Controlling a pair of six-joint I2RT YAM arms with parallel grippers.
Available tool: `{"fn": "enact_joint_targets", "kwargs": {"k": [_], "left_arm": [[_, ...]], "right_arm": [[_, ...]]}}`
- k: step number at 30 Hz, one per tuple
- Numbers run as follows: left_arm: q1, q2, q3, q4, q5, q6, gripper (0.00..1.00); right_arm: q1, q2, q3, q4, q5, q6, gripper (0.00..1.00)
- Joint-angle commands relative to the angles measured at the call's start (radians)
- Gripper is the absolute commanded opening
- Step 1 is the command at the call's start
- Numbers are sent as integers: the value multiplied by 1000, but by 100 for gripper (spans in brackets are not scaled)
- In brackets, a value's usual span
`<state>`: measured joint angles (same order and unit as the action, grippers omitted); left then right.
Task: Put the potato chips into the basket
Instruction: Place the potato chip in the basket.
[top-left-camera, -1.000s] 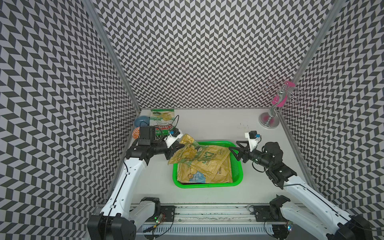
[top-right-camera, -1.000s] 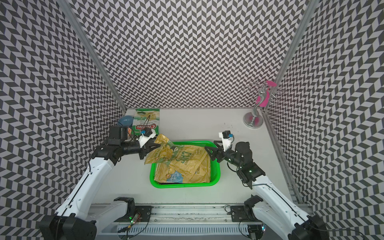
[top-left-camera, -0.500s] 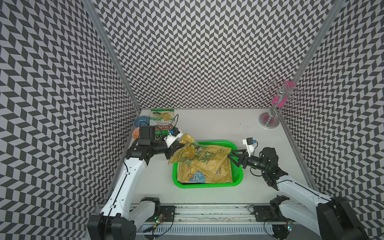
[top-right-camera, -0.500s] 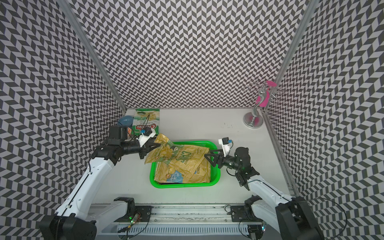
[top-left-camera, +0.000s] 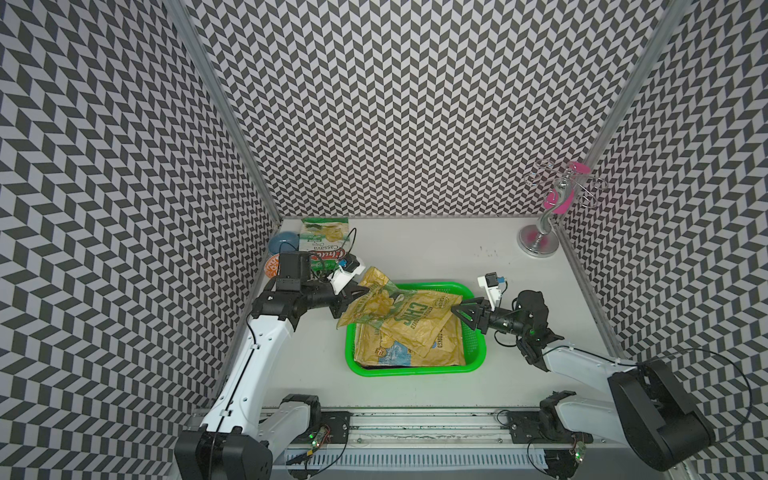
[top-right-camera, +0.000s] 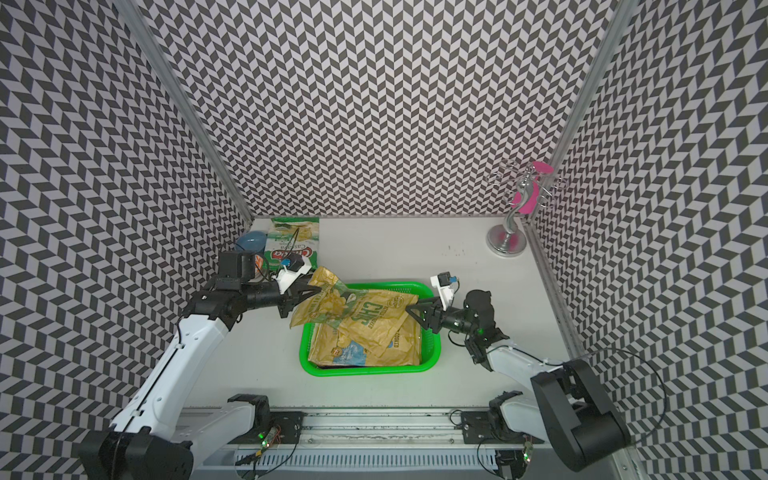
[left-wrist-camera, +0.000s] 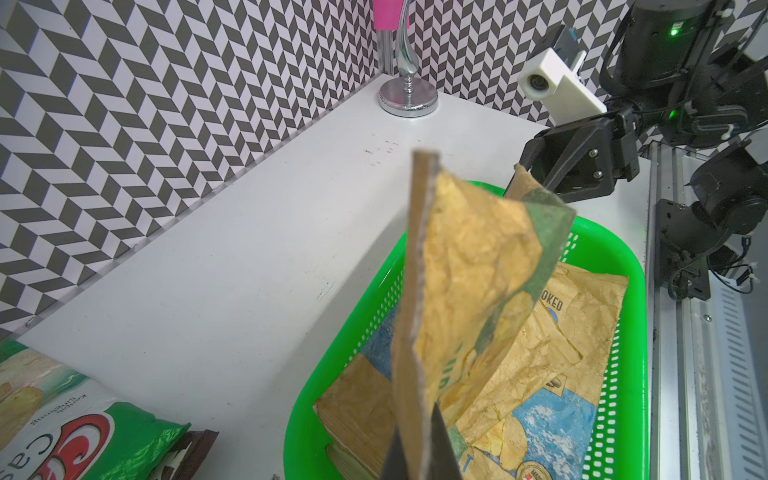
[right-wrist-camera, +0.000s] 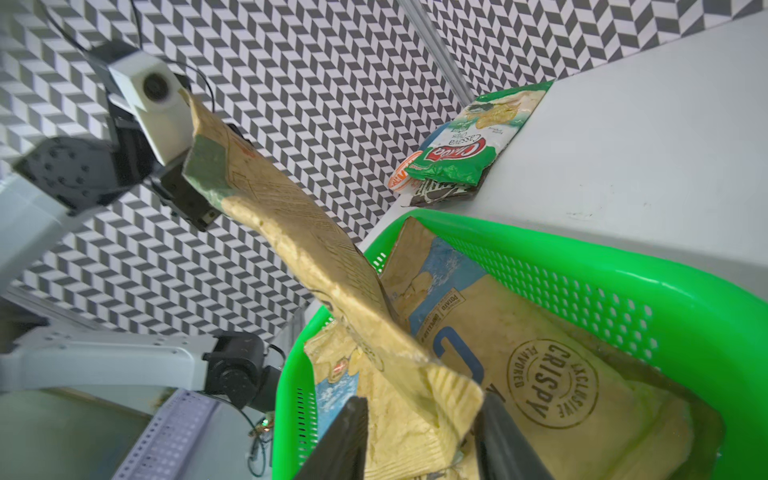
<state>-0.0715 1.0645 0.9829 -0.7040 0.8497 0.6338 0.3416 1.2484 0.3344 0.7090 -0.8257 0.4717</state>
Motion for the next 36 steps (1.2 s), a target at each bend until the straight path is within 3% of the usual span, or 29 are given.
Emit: {"fn": "enact_joint_targets", "kwargs": {"k": [1, 4, 12, 18, 28, 36], "left_arm": [[-2, -26, 13, 40, 18, -9, 0], [-1, -28, 17, 41, 15, -15, 0], [2, -40, 25, 88, -41, -116, 0], [11, -44, -64, 138, -20, -198, 0], [11, -60, -226, 130, 46, -82, 0], [2, -55, -292, 81, 96, 90, 0]], "right_arm": [[-4, 6, 46, 50, -21, -27, 18], [-4, -25, 79, -31, 12, -73, 0], [-4, -208, 207, -322, 150, -162, 0], [-4, -320, 313, -526, 226, -193, 0], [-4, -400, 327, -667, 263, -216, 0], [-4, -378, 260, -650, 261, -201, 0]]}}
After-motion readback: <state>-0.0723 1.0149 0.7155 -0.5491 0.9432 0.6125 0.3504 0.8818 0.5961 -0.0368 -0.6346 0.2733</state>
